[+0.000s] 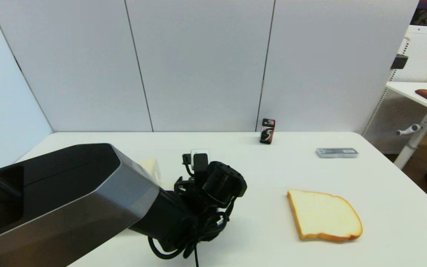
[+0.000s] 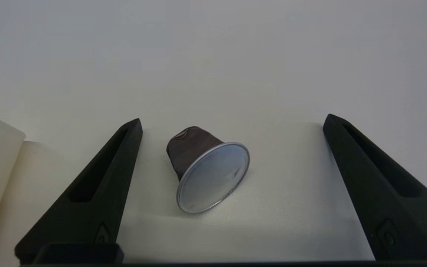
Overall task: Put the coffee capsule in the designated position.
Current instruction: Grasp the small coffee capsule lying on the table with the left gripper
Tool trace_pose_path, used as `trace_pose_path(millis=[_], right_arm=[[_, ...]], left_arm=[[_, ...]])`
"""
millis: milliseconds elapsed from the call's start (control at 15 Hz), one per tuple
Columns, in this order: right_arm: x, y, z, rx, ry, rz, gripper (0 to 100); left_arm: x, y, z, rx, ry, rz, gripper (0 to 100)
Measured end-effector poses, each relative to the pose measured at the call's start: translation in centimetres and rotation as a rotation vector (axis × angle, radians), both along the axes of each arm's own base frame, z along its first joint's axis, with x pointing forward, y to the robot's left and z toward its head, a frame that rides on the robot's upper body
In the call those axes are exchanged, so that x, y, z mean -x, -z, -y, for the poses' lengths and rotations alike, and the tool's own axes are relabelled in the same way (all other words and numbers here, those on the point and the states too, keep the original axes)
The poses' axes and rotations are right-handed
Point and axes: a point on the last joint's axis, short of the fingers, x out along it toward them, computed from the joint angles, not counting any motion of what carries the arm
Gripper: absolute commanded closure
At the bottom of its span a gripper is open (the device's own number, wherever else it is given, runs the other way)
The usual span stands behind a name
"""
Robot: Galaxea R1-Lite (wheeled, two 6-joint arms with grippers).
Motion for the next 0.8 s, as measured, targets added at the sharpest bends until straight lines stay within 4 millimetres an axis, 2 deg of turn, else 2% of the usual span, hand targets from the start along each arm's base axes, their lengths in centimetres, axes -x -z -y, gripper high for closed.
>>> trace_pose_path(millis=[800], right_arm=[[0.00,0.00,0.00,0.000,0.000,0.000,0]], left_arm=[[-0.15,0.43,0.11,0.001,-0.022,0.026,0]])
